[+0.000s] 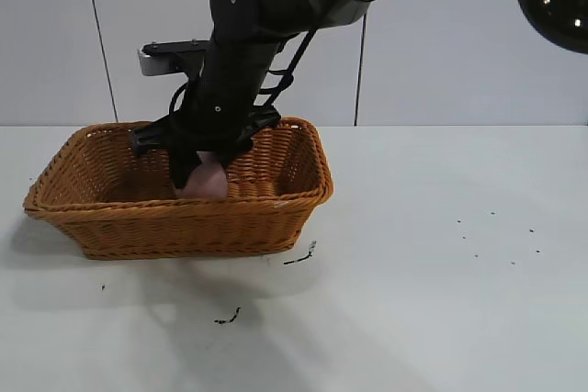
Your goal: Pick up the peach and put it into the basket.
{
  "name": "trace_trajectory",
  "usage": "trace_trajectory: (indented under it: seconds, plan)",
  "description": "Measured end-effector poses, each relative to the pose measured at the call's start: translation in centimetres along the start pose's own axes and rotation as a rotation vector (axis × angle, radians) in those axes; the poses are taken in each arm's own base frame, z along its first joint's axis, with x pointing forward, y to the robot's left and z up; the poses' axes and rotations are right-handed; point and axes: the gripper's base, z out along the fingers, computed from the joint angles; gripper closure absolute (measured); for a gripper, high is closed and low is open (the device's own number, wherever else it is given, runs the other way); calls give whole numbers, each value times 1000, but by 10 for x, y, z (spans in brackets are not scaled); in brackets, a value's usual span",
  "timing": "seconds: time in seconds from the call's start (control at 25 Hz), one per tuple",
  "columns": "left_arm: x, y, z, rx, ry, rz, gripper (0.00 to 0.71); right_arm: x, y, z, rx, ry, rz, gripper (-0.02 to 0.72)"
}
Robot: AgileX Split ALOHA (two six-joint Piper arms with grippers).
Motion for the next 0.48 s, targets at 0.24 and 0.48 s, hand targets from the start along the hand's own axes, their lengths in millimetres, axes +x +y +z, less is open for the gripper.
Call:
trace_trajectory:
  seconds: [0.24, 0.48]
  plan:
    - [0, 0, 0, 0, 0, 0, 17, -32, 4, -56, -5, -66, 3, 16]
    - [0, 0, 0, 0, 0, 0, 17, -52, -20, -101, 17, -143, 63, 16]
